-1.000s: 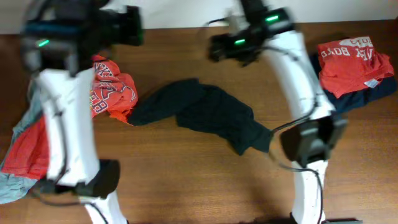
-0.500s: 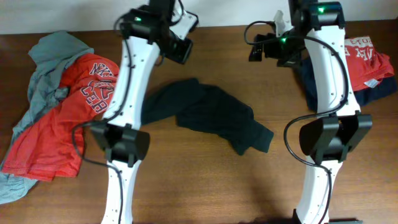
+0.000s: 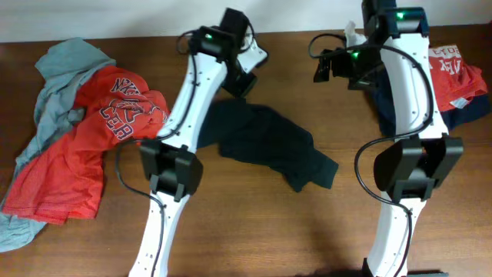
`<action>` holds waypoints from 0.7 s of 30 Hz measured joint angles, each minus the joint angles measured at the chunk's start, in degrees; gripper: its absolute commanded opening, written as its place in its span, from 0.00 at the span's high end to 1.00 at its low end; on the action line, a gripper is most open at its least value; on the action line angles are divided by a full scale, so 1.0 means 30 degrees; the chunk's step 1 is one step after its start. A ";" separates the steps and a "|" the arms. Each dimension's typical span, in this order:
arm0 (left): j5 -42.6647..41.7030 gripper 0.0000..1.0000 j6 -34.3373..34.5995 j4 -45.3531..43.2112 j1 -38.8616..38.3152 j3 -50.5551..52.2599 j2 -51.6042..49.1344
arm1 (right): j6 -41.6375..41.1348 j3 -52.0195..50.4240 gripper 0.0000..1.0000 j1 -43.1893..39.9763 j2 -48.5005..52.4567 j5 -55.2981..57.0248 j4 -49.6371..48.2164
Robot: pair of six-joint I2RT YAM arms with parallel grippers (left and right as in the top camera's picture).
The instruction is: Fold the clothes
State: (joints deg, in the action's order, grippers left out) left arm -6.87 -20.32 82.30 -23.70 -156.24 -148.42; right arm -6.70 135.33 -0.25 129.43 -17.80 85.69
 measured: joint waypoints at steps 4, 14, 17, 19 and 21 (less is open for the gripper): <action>0.0612 0.82 -0.0321 0.0459 -0.0634 0.0000 -0.0605 | 0.0029 -0.0481 0.00 0.0000 0.0000 0.0000 -0.0291; 0.0962 0.59 0.0342 0.0714 -0.1202 0.0000 -0.1727 | 0.0401 -0.0583 0.01 0.0000 0.0000 0.0007 -0.0372; 0.0969 0.59 0.1304 0.0663 -0.1195 0.0000 -0.2069 | 0.0423 -0.0583 0.01 0.0000 0.0000 0.0000 -0.0459; 0.0962 0.59 0.1894 0.0510 -0.1188 0.0000 -0.2368 | 0.0444 -0.0583 0.01 0.0000 0.0000 0.0000 -0.0495; 0.0962 0.59 0.2404 0.0364 -0.1188 0.0000 -0.2739 | 0.0452 -0.0583 0.01 0.0000 0.0000 0.0000 -0.0495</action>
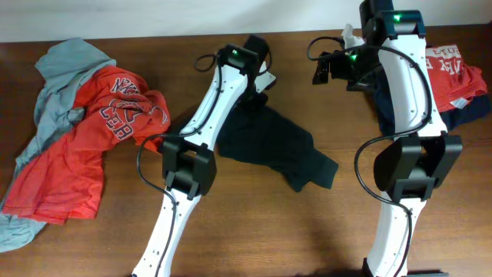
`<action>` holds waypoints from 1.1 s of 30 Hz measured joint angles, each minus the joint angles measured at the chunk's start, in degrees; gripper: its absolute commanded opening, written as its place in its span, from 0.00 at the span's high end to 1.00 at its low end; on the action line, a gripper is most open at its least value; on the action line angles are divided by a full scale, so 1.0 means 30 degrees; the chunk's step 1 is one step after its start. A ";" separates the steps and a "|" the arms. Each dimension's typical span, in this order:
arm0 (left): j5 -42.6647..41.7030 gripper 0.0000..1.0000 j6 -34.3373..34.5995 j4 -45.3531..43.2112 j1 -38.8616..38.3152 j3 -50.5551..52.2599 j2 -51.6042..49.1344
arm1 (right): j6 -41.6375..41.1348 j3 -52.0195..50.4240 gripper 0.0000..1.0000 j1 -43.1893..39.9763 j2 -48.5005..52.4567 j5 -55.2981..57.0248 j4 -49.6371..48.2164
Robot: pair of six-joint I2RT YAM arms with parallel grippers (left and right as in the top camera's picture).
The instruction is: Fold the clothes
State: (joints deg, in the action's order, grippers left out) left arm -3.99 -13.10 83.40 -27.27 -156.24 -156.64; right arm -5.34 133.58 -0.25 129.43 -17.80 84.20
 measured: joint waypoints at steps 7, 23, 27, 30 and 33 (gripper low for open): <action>0.0007 0.66 0.0765 -0.0204 0.0000 0.0000 -0.0867 | 0.0015 0.0000 0.02 0.0000 0.0000 0.0000 -0.0022; 0.2914 0.93 0.2113 0.0313 0.0117 -0.1829 -0.1122 | 0.0437 0.0000 0.02 0.0000 0.0000 0.0000 -0.0233; 0.3155 0.79 0.2506 0.1406 0.0692 -0.5180 -0.1151 | 0.0452 0.0000 0.02 0.0000 0.0000 0.0000 -0.0233; 0.3111 0.79 0.2739 0.1654 0.1457 -0.7308 -0.0860 | 0.0423 0.0000 0.02 0.0000 0.0000 0.0000 -0.0233; 0.2973 0.81 0.2769 0.1916 0.2178 -0.7664 -0.0219 | 0.0430 0.0000 0.02 0.0000 0.0000 0.0000 -0.0233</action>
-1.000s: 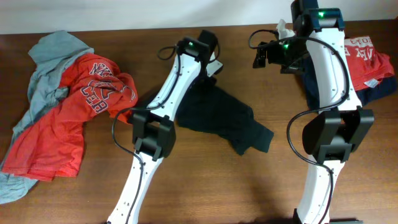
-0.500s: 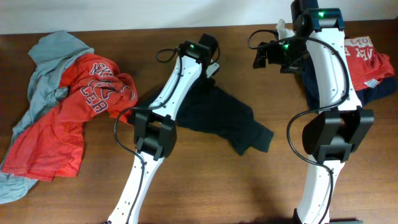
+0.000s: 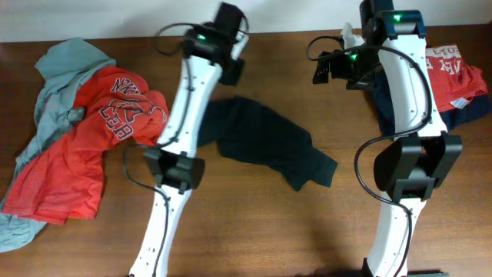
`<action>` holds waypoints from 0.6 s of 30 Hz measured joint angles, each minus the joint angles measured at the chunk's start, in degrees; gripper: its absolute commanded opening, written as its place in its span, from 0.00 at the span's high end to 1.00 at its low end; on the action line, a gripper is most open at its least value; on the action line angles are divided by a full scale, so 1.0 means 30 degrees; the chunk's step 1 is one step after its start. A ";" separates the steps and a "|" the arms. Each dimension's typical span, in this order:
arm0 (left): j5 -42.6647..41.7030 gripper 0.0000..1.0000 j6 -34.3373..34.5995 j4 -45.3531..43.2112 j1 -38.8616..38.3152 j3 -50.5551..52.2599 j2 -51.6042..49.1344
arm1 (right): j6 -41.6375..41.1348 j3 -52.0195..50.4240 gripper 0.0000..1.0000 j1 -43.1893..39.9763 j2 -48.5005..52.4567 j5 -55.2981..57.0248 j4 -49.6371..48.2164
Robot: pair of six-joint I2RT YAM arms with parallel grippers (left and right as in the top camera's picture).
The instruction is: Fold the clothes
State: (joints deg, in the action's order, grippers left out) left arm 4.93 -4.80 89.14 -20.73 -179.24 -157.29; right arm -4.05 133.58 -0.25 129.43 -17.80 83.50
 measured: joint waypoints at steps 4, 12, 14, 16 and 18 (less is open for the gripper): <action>-0.0233 0.83 0.0124 0.0255 0.0408 -0.0015 0.0226 | 0.0000 0.0000 0.02 0.0000 0.0000 0.0000 0.0000; -0.2157 0.65 -0.0364 0.1894 -0.0262 0.0095 0.0226 | 0.0015 0.0000 0.02 0.0000 0.0000 0.0000 0.0022; -0.2375 0.64 -0.0685 0.2149 -0.0525 0.0248 0.0226 | 0.0007 0.0000 0.02 0.0000 0.0000 0.0000 0.0022; -0.2521 0.64 -0.0925 0.2339 -0.0736 0.0539 0.0226 | 0.0007 0.0000 0.02 0.0000 0.0000 -0.0007 0.0022; -0.2659 0.64 -0.1115 0.2382 -0.0925 0.1042 0.0226 | 0.0000 0.0000 0.02 0.0000 0.0000 0.0000 0.0029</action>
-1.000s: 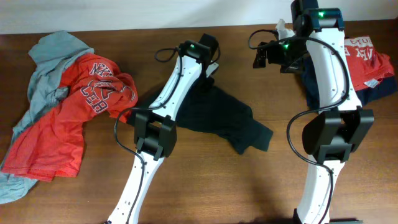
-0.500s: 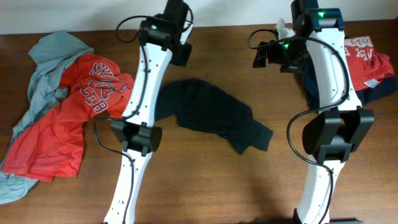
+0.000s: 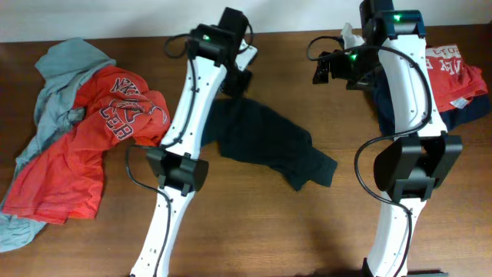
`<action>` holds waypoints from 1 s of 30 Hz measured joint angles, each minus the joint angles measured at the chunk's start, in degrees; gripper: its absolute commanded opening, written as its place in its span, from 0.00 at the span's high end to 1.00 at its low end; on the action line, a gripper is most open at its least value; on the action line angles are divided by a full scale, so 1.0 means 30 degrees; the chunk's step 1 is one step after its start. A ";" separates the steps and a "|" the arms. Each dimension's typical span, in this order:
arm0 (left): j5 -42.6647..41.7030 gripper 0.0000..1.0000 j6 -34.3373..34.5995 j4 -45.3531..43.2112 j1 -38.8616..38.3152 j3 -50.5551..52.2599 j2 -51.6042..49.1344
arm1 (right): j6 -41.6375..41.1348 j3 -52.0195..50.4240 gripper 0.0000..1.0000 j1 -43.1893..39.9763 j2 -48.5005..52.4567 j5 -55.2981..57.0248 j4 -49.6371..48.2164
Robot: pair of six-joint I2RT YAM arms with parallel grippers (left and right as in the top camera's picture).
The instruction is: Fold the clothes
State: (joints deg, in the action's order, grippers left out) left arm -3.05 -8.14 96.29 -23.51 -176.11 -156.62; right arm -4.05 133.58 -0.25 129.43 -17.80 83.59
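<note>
A dark green garment point(image 3: 269, 142) lies crumpled in the middle of the table, one end trailing to the lower right. My left gripper point(image 3: 243, 68) hangs over its far left edge, near the back of the table; its fingers are too small to read. My right gripper point(image 3: 327, 69) is held above bare wood to the right of the garment, apart from it, and its jaws do not show clearly. A red printed shirt point(image 3: 84, 146) lies heaped on a grey garment point(image 3: 61, 65) at the left.
At the far right a stack of clothes point(image 3: 461, 77), red on top of navy, sits by the table edge. Something small and white point(image 3: 352, 35) shows behind the right arm. Both arm bases stand at the front of the table.
My left gripper has shifted a little to the right and toward the dark garment's far edge. The garment, the piles and the right arm look unchanged.
My left gripper first hung over the garment's far left edge. Then it was further right, low on the garment's top. Then it was back left, near the table's rear edge, and now it is slightly right again. The garment kept much the same shape throughout.
</note>
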 measured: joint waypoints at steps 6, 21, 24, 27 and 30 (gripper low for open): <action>-0.0066 0.58 -0.0597 -0.0007 -0.0022 0.1982 0.0000 | 0.0007 0.0000 0.02 0.0000 0.0000 0.0000 -0.0015; -0.0058 0.47 -0.1013 -0.0889 -0.0022 0.3315 -0.0007 | 0.0007 0.0000 0.02 0.0000 0.0000 0.0000 -0.0168; -0.0051 0.48 -0.1013 -0.1100 -0.0036 0.3446 -0.0007 | 0.0007 0.0000 0.02 0.0000 0.0000 0.0000 -0.0168; -0.0051 0.48 -0.1013 -0.1450 -0.0044 0.3687 -0.0007 | 0.0015 0.0000 0.02 0.0000 0.0000 0.0000 -0.0168; -0.0051 0.49 -0.1013 -0.1508 -0.0058 0.3869 -0.0007 | 0.0007 0.0000 0.02 0.0000 0.0000 0.0000 -0.0168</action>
State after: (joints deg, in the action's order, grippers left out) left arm -3.20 -11.18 91.77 -23.68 -164.51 -156.64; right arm -4.03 133.58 -0.25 129.43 -17.80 83.09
